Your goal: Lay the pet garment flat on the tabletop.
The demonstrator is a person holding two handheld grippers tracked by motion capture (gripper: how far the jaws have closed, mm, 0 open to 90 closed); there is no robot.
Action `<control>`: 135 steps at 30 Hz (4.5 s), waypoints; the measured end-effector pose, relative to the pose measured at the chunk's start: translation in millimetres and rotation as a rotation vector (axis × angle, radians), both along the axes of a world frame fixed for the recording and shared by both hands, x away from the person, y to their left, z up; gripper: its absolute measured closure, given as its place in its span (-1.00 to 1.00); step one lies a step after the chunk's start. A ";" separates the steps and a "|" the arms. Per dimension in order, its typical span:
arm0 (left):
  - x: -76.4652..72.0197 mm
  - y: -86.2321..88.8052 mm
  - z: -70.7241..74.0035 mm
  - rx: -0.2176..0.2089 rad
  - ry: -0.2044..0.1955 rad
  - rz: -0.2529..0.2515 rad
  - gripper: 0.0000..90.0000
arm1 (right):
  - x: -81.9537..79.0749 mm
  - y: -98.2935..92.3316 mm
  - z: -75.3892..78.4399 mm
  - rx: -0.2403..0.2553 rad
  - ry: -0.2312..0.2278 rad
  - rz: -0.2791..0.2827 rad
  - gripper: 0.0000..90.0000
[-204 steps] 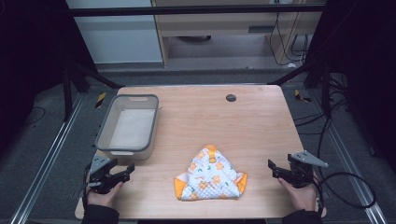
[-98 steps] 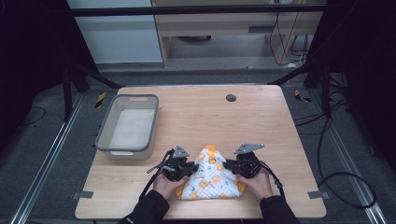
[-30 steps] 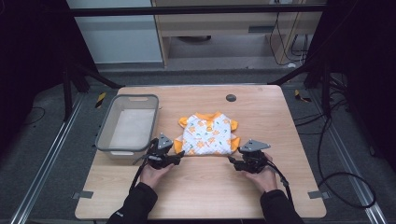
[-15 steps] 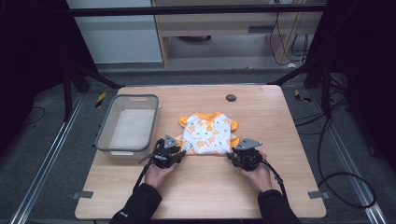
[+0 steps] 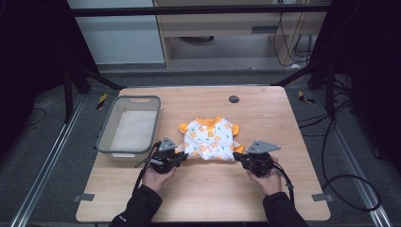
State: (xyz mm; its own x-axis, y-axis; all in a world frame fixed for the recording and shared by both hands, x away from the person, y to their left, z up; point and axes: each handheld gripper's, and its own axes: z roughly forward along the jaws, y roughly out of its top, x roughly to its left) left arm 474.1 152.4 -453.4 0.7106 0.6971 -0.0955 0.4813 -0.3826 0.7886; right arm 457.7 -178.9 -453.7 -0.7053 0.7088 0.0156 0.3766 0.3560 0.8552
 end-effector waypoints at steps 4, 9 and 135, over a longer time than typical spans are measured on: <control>-11.5 -0.7 2.6 0.011 0.002 -0.025 0.84 | -19.5 -7.0 1.6 -0.001 -0.010 0.019 1.00; -8.5 -1.5 -6.2 0.039 0.019 -0.023 0.84 | -11.9 -0.3 -13.4 -0.054 -0.013 -0.004 0.61; -55.1 50.9 -1.9 0.004 -0.015 0.043 0.15 | -54.1 -37.4 -3.2 0.077 0.072 -0.023 0.29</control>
